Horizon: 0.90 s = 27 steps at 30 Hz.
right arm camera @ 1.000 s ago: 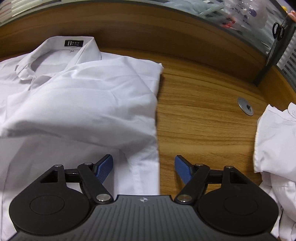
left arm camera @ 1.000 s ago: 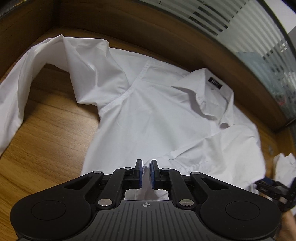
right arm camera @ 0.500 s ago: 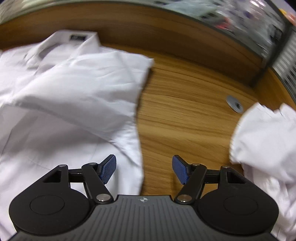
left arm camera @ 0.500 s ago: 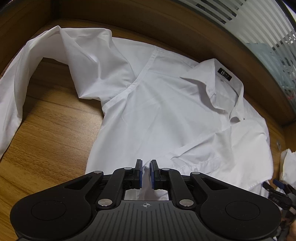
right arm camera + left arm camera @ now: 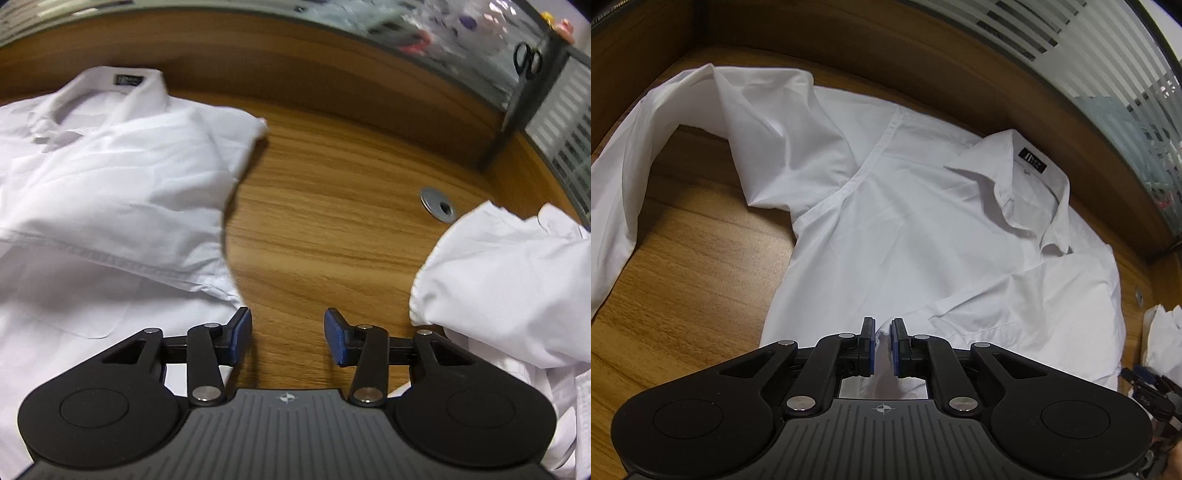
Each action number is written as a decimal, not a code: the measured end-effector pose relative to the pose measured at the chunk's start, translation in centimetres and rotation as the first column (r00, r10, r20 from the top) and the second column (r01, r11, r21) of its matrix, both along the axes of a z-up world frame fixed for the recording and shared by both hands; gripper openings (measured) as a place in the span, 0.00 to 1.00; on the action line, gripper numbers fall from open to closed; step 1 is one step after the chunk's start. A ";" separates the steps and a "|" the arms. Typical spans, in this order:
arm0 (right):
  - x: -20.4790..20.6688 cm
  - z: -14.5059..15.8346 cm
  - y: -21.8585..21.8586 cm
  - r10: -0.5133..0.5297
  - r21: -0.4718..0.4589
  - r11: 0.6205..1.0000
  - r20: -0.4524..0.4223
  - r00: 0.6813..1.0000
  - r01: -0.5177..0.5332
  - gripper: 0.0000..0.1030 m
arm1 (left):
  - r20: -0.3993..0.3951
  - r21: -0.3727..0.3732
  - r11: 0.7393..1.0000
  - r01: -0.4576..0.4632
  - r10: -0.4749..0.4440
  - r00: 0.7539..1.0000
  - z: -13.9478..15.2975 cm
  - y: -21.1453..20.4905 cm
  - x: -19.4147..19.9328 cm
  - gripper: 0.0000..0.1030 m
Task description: Fold clothes
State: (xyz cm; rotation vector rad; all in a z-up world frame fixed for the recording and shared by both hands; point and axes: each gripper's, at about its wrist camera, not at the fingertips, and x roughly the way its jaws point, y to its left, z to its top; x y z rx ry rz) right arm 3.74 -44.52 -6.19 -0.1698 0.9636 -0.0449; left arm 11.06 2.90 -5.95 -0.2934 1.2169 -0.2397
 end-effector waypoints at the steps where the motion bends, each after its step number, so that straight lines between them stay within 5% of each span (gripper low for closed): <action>1: 0.0 0.0 0.6 0.039 0.011 0.999 0.001 0.999 -0.039 0.47 | -0.005 0.000 1.000 0.002 -0.002 1.000 -0.1 0.0 0.0 0.11; 6: 0.8 -1.2 4.0 0.209 -0.064 0.976 -0.014 0.978 -0.209 0.35 | -0.013 -0.001 1.000 0.013 -0.013 1.000 0.1 0.0 0.1 0.11; 11: 1.9 -2.2 5.9 0.325 -0.167 0.930 -0.037 0.945 -0.326 0.34 | -0.010 -0.005 1.000 0.013 -0.013 1.000 0.5 -0.2 0.1 0.10; 13: 2.1 -2.5 6.2 0.365 -0.203 0.908 -0.047 0.930 -0.366 0.17 | -0.014 -0.015 1.000 0.006 -0.006 1.000 0.6 -0.1 0.1 0.10; 15: 2.1 -2.4 6.0 0.370 -0.236 0.898 -0.056 0.927 -0.372 0.07 | -0.020 -0.024 1.000 0.003 -0.003 1.000 0.9 -0.1 0.2 0.10; 19: 1.4 -1.2 4.5 0.323 -0.253 0.914 -0.019 0.946 -0.318 0.04 | -0.043 -0.019 0.999 0.035 -0.036 0.998 1.1 -0.5 0.0 0.11; 23: 0.7 -1.5 3.2 0.279 -0.251 0.926 -0.050 0.959 -0.282 0.01 | -0.092 0.062 0.990 0.127 -0.121 0.988 -0.7 -1.4 -0.4 0.11; 27: -0.1 -1.2 2.2 0.206 -0.179 0.960 -0.077 0.976 -0.217 0.03 | -0.017 0.073 0.976 0.204 -0.204 0.979 0.1 -2.0 -0.7 0.13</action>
